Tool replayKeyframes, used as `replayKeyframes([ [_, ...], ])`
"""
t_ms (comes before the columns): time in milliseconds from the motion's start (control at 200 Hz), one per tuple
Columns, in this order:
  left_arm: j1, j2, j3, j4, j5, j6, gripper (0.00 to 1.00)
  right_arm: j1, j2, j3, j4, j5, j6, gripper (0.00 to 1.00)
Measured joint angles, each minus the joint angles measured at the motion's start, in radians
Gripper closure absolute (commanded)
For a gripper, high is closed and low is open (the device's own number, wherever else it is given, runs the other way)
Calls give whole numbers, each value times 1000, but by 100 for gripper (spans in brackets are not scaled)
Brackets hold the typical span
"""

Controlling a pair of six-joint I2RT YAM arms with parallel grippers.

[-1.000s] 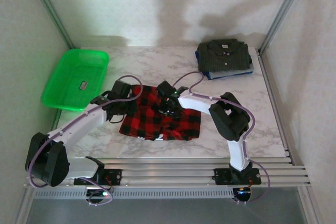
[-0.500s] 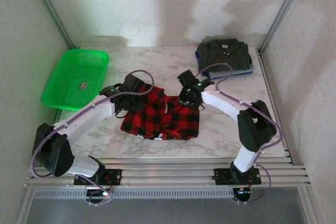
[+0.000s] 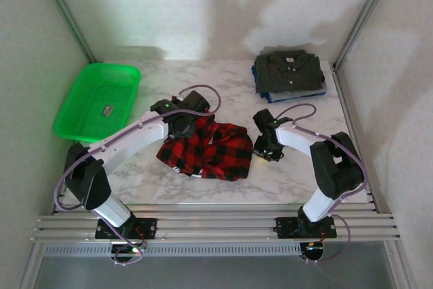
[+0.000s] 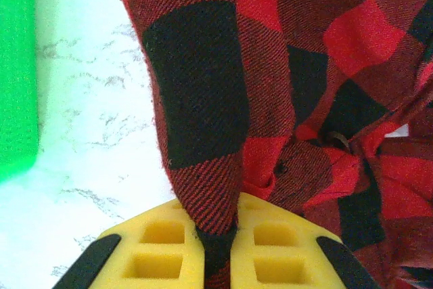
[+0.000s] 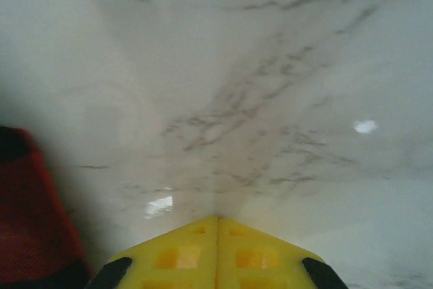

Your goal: Fold and stack the long sleeve shirts

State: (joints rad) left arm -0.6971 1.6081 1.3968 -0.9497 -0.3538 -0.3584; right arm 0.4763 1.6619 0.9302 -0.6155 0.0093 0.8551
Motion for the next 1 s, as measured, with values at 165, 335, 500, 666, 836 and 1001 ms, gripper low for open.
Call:
replayKeyframes([
  [165,-68,70,75,-36,-28,-2,100,10,0,-5,11,2,13,94],
  [335,-135,162,182,-73,-29,-11,100,23,2,-4,13,21,36,94],
  [500,-200,246,291,-92,-20,-27,100,27,4,-1,10,25,50,94],
  [666,-242,310,349,-90,22,-57,100,31,4,-1,11,29,58,94],
  [836,-278,359,374,-65,90,-95,100,31,1,-7,18,29,73,94],
  [1001,-301,372,375,-8,190,-142,100,31,-12,-26,40,29,84,94],
])
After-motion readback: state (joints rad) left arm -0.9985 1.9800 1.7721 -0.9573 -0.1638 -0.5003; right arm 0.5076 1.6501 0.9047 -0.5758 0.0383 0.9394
